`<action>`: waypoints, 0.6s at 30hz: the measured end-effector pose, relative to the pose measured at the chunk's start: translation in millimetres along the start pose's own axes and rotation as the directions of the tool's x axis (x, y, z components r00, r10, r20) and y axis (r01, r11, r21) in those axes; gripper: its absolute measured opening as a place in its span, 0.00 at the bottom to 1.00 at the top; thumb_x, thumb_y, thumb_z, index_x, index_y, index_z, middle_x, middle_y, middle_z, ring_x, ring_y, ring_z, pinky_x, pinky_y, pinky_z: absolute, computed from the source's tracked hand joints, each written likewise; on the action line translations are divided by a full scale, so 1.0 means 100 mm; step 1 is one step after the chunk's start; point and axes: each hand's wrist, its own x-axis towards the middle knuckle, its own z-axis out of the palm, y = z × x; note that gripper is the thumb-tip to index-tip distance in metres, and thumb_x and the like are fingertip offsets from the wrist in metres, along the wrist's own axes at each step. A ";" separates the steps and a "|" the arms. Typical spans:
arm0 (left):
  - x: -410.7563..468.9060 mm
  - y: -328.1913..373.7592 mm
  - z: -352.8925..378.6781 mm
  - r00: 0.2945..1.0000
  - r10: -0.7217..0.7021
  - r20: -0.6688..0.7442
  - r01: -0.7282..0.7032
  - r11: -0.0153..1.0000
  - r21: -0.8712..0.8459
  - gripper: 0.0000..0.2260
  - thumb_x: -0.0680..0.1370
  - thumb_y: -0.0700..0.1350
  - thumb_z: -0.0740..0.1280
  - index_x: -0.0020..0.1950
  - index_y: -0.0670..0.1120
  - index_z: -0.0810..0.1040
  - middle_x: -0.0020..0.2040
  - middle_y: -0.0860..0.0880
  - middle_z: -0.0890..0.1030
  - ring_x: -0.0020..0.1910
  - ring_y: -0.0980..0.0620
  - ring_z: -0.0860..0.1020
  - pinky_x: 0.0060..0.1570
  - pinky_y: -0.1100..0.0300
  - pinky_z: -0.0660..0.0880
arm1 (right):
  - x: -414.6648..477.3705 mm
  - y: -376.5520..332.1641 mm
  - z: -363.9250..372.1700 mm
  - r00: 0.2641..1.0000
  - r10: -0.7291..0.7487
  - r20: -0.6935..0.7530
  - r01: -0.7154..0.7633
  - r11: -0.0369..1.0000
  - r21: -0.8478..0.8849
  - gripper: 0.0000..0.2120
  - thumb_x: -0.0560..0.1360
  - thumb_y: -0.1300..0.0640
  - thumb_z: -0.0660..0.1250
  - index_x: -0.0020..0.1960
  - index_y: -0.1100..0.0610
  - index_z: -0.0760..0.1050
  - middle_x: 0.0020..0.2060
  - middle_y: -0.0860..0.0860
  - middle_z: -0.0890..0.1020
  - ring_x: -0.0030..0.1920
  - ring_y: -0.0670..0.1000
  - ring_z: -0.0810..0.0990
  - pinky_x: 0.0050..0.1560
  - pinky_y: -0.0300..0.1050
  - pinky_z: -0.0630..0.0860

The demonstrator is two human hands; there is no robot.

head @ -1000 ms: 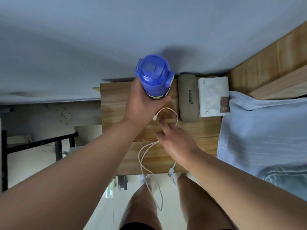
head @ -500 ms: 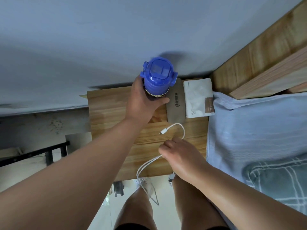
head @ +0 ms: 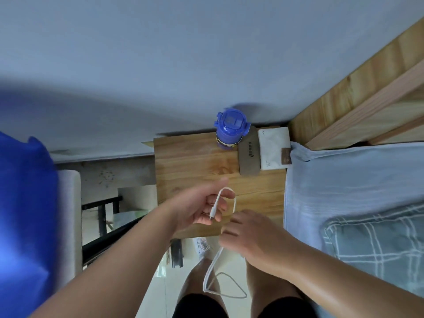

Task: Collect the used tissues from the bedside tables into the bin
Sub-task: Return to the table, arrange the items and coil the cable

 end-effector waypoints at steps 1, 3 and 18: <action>-0.10 0.06 0.04 0.999 -0.012 0.041 0.011 1.000 0.002 0.17 0.79 0.61 0.69 0.48 0.50 0.89 0.32 0.52 0.80 0.27 0.54 0.76 0.28 0.64 0.72 | -0.02 -0.03 -0.04 1.000 -0.015 0.002 0.015 1.000 -0.018 0.07 0.72 0.62 0.65 0.47 0.53 0.77 0.39 0.47 0.82 0.41 0.51 0.76 0.45 0.48 0.79; -0.33 0.15 0.16 0.988 -0.058 0.146 0.071 0.994 -0.088 0.12 0.81 0.53 0.68 0.46 0.47 0.87 0.25 0.54 0.72 0.21 0.57 0.69 0.21 0.66 0.66 | -0.08 -0.09 -0.16 0.999 -0.025 -0.022 0.024 0.999 -0.044 0.07 0.74 0.63 0.67 0.47 0.53 0.76 0.40 0.47 0.82 0.43 0.52 0.75 0.47 0.49 0.79; -2.65 0.95 1.08 0.861 0.266 0.433 0.142 0.691 -0.709 0.12 0.83 0.53 0.64 0.44 0.47 0.74 0.27 0.53 0.56 0.23 0.56 0.52 0.19 0.69 0.45 | 0.03 -1.32 -1.64 0.722 0.690 -0.052 -0.216 0.297 0.930 0.35 0.74 0.50 0.71 0.77 0.40 0.61 0.73 0.42 0.74 0.72 0.41 0.72 0.72 0.46 0.70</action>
